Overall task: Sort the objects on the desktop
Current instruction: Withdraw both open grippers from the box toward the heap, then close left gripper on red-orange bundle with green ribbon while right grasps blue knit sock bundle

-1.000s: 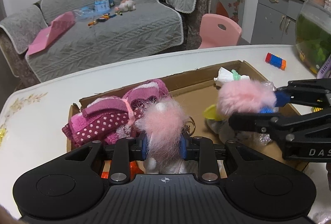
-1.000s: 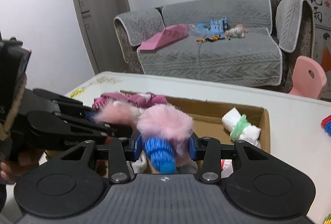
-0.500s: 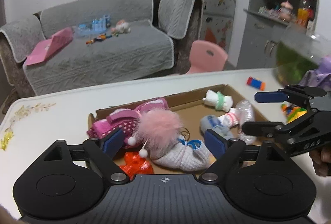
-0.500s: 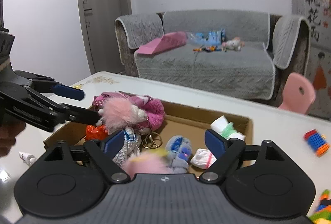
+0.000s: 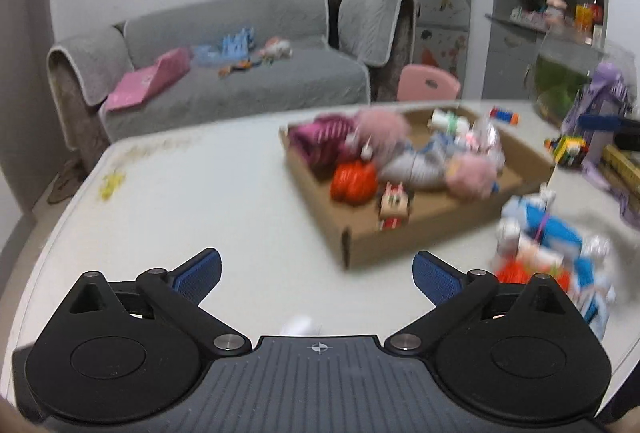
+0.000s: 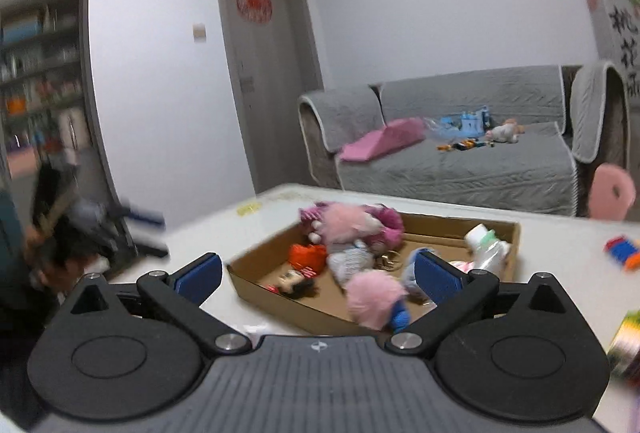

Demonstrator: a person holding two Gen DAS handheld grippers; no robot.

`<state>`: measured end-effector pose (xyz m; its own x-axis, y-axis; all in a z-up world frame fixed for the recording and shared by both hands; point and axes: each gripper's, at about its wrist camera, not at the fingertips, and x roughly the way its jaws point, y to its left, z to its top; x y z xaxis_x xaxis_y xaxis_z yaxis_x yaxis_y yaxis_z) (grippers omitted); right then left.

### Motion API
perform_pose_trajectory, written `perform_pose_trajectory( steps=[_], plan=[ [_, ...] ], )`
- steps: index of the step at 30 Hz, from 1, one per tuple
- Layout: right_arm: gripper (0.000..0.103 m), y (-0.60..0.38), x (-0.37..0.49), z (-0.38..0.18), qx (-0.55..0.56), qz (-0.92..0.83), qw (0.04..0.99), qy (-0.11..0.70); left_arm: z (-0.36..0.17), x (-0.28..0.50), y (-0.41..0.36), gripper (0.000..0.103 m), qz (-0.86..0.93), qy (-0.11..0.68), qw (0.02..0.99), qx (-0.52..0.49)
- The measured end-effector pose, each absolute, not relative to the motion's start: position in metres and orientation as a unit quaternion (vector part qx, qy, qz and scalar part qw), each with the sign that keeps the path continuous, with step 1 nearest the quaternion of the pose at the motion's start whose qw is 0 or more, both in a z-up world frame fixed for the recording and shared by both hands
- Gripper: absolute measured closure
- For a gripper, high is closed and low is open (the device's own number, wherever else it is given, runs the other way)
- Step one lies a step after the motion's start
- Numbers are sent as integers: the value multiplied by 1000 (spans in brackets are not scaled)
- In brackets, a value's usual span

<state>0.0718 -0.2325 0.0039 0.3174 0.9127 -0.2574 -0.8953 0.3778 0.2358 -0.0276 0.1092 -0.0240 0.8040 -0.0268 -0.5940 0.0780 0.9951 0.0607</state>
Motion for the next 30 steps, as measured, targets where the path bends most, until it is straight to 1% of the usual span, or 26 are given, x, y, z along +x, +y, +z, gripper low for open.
perform_pose_trajectory(
  steps=[3,6,9,16,18,20,23,26,30],
  plan=[
    [0,-219,70,0,17,539,815,214,-32,-29,109,0,-41,317,946,48],
    [1,-205,62,-10,-19,518,822,237,-45,-23,111,1,-45,342,937,53],
    [1,-196,58,-21,-54,502,823,258,-53,-22,110,1,-43,351,933,60],
    [1,-202,62,-32,-36,493,823,278,-66,-16,105,1,-59,371,925,60],
    [4,-199,61,-39,-35,487,822,294,-68,-13,98,1,-72,378,921,53],
    [13,-192,60,-45,-36,489,813,313,-67,-15,86,1,-99,376,920,53],
    [17,-187,59,-50,-37,487,808,330,-62,-19,55,1,-149,359,919,72],
    [17,-191,60,-52,-25,489,803,338,-64,-20,18,1,-205,352,908,96],
    [15,-200,67,-56,-7,482,802,353,-78,-14,-26,1,-251,367,888,120]
  ],
)
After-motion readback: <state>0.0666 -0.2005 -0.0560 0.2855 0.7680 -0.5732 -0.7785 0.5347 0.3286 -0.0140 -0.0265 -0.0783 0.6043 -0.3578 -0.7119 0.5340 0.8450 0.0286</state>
